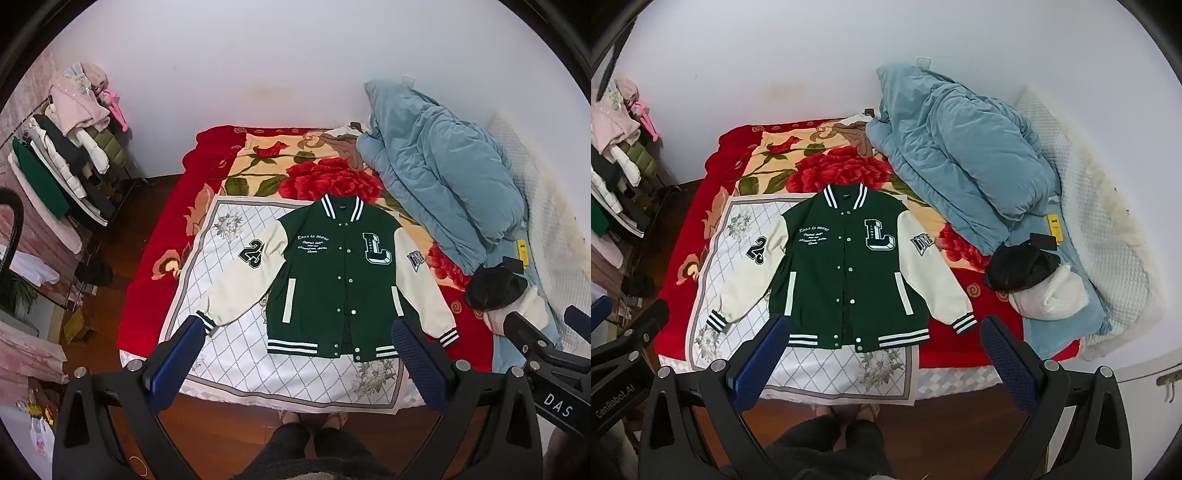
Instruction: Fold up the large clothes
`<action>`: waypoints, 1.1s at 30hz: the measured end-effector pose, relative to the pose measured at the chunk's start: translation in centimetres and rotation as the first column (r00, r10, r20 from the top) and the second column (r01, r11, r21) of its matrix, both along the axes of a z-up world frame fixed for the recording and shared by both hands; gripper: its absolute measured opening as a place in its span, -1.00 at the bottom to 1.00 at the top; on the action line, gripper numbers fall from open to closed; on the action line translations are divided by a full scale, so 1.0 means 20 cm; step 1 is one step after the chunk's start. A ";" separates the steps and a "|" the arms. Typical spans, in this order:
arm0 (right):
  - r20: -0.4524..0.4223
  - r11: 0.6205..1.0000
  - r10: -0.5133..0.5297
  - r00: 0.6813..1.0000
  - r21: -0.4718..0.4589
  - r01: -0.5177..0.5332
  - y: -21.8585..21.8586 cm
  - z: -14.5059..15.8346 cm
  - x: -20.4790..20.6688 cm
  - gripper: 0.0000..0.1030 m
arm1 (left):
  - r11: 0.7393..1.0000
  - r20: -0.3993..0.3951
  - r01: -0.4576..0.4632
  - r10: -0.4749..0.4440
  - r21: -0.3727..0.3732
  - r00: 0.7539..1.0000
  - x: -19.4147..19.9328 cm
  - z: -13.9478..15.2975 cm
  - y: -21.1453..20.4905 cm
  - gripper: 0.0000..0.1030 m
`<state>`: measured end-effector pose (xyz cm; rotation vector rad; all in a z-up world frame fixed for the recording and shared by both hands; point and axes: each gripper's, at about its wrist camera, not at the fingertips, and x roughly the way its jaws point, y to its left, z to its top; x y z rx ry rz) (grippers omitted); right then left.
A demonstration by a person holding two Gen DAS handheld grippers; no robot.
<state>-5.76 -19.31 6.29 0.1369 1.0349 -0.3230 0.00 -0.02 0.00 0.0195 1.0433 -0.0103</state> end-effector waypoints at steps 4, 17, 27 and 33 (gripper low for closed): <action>0.003 1.000 0.000 1.000 0.000 0.000 0.00 0.00 0.00 1.00 | 1.000 0.000 -0.002 0.002 -0.013 1.000 0.00 0.00 0.01 1.00; 0.003 1.000 -0.004 1.000 -0.010 0.004 0.02 0.02 0.01 1.00 | 1.000 0.004 0.002 -0.002 0.000 1.000 -0.01 0.02 -0.03 1.00; 0.001 1.000 0.000 1.000 -0.012 0.000 0.02 0.06 0.00 1.00 | 1.000 0.005 0.005 -0.005 0.005 1.000 0.01 0.02 -0.04 1.00; -0.002 1.000 0.000 1.000 -0.011 0.000 0.01 0.06 0.01 1.00 | 1.000 0.005 0.004 -0.004 0.005 1.000 0.02 0.02 -0.03 1.00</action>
